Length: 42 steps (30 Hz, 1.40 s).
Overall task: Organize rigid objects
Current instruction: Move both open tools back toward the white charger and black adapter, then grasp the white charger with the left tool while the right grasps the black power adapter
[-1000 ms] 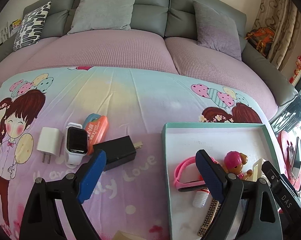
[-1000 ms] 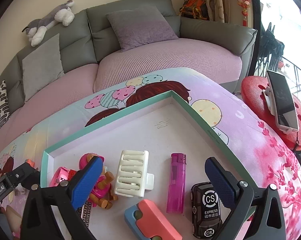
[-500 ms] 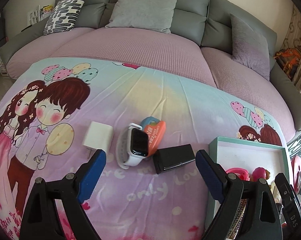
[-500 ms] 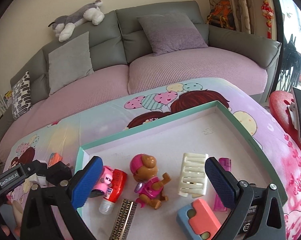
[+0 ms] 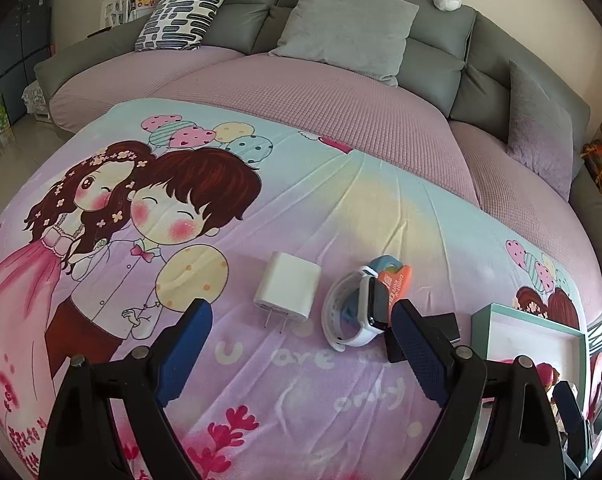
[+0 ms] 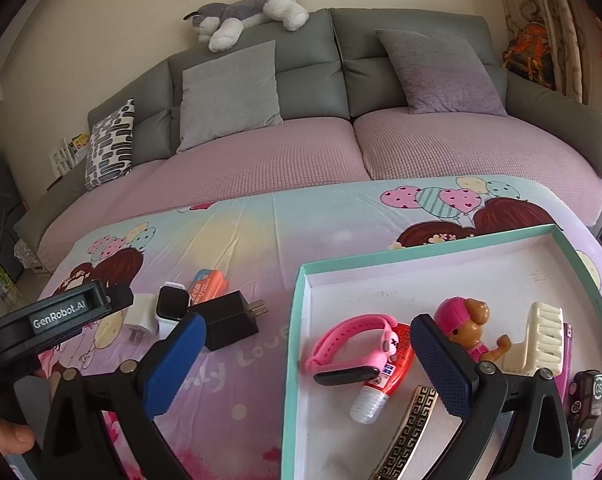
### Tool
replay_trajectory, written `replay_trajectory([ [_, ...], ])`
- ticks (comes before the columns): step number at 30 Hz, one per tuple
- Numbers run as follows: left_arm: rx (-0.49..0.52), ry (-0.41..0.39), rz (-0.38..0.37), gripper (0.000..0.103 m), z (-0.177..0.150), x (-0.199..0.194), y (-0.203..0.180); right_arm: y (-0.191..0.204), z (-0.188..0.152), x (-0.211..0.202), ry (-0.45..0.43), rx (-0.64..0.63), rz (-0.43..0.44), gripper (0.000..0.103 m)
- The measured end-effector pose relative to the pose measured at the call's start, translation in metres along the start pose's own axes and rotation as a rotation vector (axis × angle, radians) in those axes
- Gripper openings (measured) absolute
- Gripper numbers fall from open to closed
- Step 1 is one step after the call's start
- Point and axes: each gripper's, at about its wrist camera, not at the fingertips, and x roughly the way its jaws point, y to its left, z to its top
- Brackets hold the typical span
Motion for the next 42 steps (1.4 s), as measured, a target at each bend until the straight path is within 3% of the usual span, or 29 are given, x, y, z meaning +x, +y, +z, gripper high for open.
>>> replay_trajectory([
  [12,-0.098,0.004,0.059,0.091,0.002,0.004,0.053,0.035,-0.012,0.029,0.057,-0.031,0.064,0.103],
  [22,-0.129,0.033,-0.010,0.091,0.000,0.020,0.065,0.050,-0.019,0.040,0.078,-0.078,0.076,0.103],
  [31,-0.061,0.063,-0.051,0.091,0.008,0.039,0.052,0.045,-0.018,0.049,0.105,-0.081,0.068,0.103],
  [37,0.023,0.089,-0.020,0.091,0.005,0.055,0.041,0.039,-0.007,0.049,0.114,-0.068,0.064,0.103],
  [42,0.066,0.105,-0.045,0.091,0.005,0.063,0.032,0.042,0.007,0.053,0.128,-0.116,0.057,0.098],
])
